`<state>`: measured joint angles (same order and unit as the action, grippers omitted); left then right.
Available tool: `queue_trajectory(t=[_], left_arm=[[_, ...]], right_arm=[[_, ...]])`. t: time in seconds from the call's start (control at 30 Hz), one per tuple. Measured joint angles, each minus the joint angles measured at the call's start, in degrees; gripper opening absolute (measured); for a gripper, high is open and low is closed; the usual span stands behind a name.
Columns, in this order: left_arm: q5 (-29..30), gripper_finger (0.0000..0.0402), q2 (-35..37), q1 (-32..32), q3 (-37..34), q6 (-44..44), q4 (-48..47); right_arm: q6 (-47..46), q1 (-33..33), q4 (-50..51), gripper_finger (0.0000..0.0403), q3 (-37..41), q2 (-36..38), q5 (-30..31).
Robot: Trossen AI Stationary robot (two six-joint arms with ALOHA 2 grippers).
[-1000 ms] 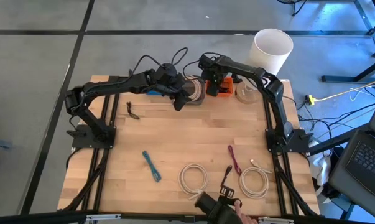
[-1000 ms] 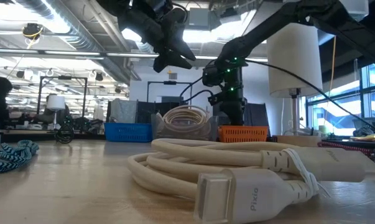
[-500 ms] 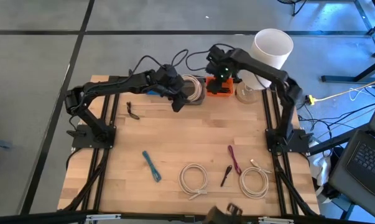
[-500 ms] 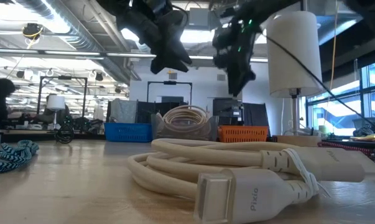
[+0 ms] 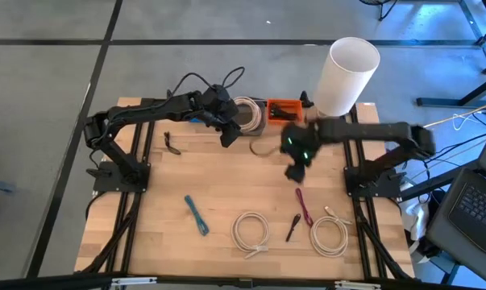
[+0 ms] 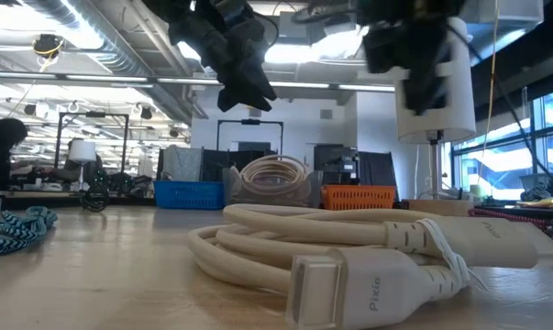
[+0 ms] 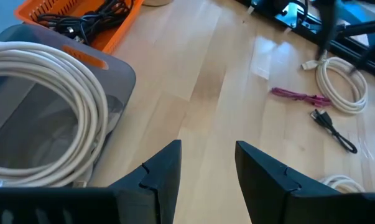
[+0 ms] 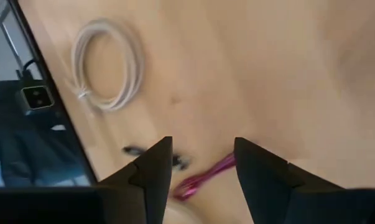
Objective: Pick & Place USB Port
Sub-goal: Put the pink black charger cable into the blue bin
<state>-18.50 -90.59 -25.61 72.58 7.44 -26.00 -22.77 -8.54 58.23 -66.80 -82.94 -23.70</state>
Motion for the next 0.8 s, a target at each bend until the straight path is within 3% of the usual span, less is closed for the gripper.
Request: queue_trajectory(t=[0.13,0.37,0.53,0.8], left_arm=[[-0.02,0.0143,0.0,-0.02,0.0,-1.55,0.02],[-0.02,0.0143,0.0,-0.02,0.0,-2.7,1.35],[-0.02,0.0143,0.0,-0.01,0.0,-2.7,2.06],[-0.02,0.0143,0.0,-0.01,0.0,-2.7,2.02]], right_arm=[[-19.99,10.53,-6.7,0.0175,8.47,6.3,5.92],[-47.63,22.58,-10.39,0.0175,15.07,9.91,27.01],[-53.39,25.05,-9.28,0.0175,15.77,7.6,31.61],[-55.03,27.96,-8.28,0.0175,15.77,0.48,28.39]])
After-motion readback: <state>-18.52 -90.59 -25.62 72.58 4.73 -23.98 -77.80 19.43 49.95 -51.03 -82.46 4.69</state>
